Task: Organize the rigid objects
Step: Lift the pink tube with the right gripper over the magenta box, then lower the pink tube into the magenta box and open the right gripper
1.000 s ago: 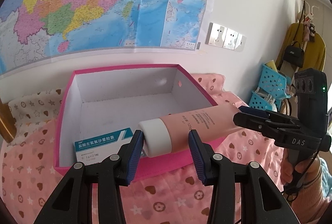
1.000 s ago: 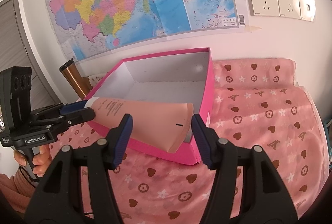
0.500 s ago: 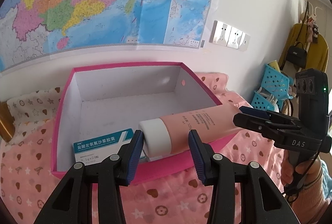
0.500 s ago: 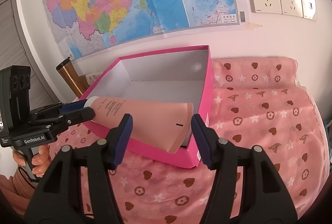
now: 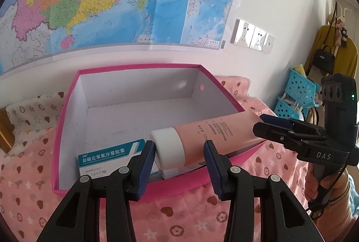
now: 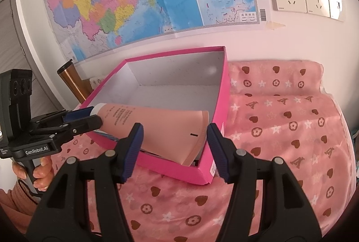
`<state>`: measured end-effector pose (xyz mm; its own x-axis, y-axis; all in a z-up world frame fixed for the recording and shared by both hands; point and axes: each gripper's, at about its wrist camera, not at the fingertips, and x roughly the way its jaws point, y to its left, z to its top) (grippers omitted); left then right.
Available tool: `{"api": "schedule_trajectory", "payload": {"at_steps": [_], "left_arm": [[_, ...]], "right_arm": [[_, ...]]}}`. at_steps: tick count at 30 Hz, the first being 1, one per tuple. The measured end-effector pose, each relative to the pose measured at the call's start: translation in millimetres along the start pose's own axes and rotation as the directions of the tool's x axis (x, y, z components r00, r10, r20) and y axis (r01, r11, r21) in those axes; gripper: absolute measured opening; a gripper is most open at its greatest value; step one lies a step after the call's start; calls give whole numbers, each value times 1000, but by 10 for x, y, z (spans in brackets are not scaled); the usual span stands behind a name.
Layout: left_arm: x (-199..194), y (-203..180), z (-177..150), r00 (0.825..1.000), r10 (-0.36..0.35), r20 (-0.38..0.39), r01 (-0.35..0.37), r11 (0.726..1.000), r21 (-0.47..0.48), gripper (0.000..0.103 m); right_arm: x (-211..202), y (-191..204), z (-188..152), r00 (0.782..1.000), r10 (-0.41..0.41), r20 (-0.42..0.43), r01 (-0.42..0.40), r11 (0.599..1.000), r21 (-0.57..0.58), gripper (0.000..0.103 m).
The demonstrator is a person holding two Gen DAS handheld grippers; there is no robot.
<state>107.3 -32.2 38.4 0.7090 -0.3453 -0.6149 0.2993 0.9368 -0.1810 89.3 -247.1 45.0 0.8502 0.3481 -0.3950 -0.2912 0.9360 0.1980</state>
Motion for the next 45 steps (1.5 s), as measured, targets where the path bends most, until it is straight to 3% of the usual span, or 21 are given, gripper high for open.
{"api": "schedule_trajectory", "payload": {"at_steps": [39, 42, 45], "left_arm": [[376, 201, 5, 997, 13, -77, -15, 999, -33, 45], [295, 182, -35, 998, 24, -56, -25, 1000, -17, 51], [151, 138, -98, 999, 48, -13, -48, 999, 8, 64]], "right_arm": [[214, 65, 29, 995, -98, -18, 97, 994, -51, 64], [180, 74, 2, 996, -92, -15, 91, 995, -48, 65], [119, 112, -36, 997, -80, -9, 80, 996, -48, 65]]}}
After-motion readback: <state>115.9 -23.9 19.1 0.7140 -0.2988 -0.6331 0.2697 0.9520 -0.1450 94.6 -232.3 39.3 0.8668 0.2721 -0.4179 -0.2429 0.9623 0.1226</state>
